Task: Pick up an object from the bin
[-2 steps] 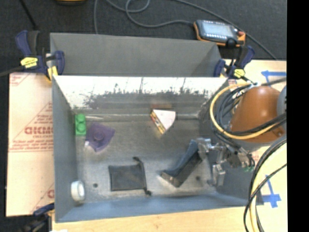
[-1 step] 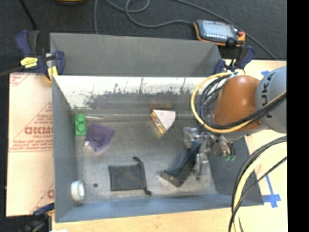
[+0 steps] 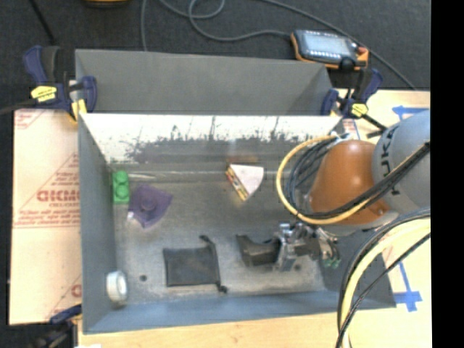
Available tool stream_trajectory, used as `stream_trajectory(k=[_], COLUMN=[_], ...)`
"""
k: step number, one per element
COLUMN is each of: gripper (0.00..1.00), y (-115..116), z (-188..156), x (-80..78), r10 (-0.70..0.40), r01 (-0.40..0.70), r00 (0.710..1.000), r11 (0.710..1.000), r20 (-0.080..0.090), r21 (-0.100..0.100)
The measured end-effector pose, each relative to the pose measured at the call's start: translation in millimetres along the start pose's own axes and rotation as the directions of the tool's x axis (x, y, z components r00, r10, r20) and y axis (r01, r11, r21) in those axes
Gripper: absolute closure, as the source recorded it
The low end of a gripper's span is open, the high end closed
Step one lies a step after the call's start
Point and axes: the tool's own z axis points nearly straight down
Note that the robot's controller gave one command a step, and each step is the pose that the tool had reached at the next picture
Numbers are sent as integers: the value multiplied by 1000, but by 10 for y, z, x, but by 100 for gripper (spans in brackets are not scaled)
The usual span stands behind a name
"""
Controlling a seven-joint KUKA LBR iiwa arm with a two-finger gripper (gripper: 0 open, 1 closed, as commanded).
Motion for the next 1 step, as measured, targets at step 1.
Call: stream_trajectory(k=[1], gripper=[100], y=[0], z=[0], x=[0], r10=[-1], r01=[1], r00=[1000], r11=[1000], r20=[0], r21=[0])
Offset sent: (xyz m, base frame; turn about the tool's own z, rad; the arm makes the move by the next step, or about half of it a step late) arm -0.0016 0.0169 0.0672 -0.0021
